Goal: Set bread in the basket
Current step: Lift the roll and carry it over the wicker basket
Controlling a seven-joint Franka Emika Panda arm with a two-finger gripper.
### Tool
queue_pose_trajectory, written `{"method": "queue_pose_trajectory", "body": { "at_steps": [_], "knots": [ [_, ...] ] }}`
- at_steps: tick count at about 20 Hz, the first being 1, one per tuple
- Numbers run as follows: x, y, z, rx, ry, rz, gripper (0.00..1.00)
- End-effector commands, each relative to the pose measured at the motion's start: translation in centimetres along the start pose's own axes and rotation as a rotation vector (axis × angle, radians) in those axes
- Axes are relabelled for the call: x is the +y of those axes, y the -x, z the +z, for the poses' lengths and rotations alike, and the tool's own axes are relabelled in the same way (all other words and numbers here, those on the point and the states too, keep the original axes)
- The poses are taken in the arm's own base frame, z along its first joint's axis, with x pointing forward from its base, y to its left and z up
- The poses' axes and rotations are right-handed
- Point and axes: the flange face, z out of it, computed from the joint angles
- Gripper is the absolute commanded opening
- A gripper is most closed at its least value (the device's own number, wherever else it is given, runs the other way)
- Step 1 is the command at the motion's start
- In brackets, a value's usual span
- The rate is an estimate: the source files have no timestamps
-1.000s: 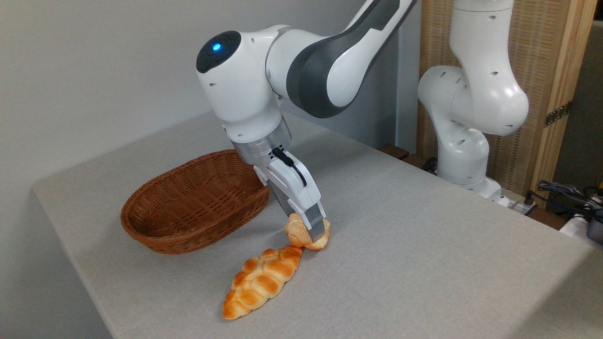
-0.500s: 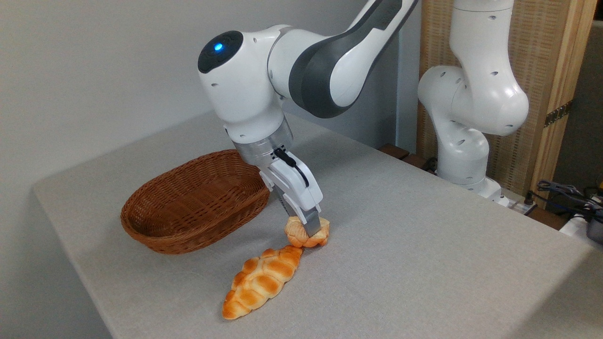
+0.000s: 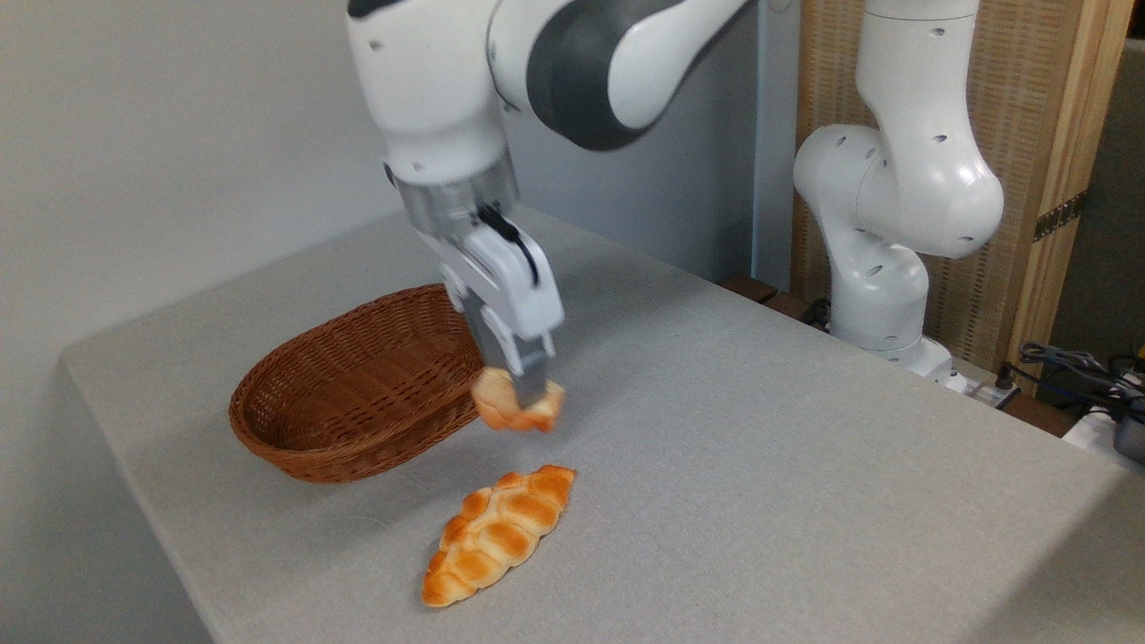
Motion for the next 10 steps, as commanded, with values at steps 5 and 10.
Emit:
{"method": "queue_pose_trajectory", "body": {
  "at_steps": [5, 10],
  "knots": [
    [4.3, -6.7, -3.7, 0.180, -0.010, 0.089, 0.96],
    [5.2, -10.0, -1.3, 0.187, -0.028, 0.104, 1.00]
  ]
}}
